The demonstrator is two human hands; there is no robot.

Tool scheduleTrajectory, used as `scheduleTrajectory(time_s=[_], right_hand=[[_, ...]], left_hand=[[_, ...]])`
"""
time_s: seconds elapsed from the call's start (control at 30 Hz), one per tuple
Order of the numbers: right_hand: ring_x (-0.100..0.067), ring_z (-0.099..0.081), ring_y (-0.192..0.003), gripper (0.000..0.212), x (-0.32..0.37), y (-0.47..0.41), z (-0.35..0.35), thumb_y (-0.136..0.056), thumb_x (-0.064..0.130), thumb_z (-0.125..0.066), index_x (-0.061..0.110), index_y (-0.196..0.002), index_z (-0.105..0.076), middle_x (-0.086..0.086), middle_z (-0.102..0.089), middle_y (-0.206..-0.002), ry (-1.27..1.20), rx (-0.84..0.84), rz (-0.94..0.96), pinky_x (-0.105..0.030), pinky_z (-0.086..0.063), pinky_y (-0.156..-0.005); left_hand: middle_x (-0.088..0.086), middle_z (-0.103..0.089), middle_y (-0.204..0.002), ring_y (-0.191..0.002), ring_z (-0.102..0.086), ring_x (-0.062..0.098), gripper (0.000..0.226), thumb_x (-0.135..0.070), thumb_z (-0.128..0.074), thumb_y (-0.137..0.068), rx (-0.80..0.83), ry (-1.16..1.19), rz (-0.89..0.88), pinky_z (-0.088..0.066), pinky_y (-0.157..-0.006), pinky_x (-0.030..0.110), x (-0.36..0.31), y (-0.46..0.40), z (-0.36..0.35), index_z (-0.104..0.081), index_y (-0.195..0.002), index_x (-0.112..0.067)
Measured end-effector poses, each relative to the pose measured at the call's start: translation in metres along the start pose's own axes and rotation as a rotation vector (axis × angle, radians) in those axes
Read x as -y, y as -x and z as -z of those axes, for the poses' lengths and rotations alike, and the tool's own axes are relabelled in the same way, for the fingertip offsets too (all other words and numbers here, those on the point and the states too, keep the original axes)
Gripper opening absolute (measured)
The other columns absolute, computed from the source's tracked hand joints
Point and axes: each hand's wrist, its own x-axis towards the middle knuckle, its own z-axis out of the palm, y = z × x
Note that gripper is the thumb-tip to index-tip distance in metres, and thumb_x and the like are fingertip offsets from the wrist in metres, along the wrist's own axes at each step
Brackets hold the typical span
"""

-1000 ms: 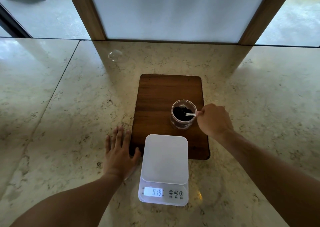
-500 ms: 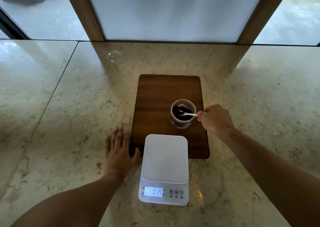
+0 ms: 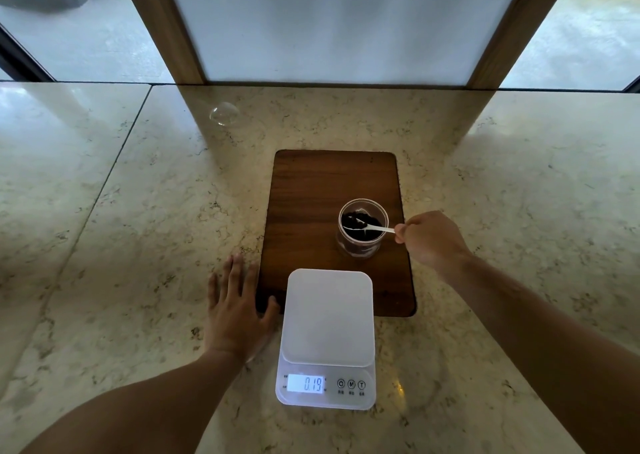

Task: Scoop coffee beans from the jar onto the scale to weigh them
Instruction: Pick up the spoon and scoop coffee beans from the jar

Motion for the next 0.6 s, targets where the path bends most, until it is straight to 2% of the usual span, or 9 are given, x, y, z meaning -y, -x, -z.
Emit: scheduleTrajectory(time_s=[0.23, 0.6], right_hand=[[-0.018, -0.055, -0.055, 0.026, -0.004, 0.002, 0.005, -0.090, 0.023, -0.060, 0.011, -0.074, -0.076, -0.007, -0.068, -0.067, 0.004, -0.019, 0.015, -0.030, -0.043, -0.054], [-0.010, -0.048, -0.045, 0.033, -0.018, 0.006, 0.009, -0.092, 0.028, -0.059, 0.021, -0.062, -0.070, 0.003, -0.059, -0.052, -0.063, -0.037, -0.003, -0.023, -0.034, -0.043]], left_hand=[[0.014, -0.010, -0.166, -0.153, 0.008, 0.024, 0.080, -0.056, -0.027, -0.087, -0.012, 0.024, 0.009, 0.001, -0.122, 0.050, -0.001, 0.000, 0.001, -0.021, -0.155, -0.015], [0.012, -0.009, -0.166, -0.152, 0.010, 0.022, 0.080, -0.057, -0.028, -0.088, -0.015, 0.015, 0.008, 0.003, -0.123, 0.049, 0.000, 0.000, -0.002, -0.019, -0.156, -0.016]])
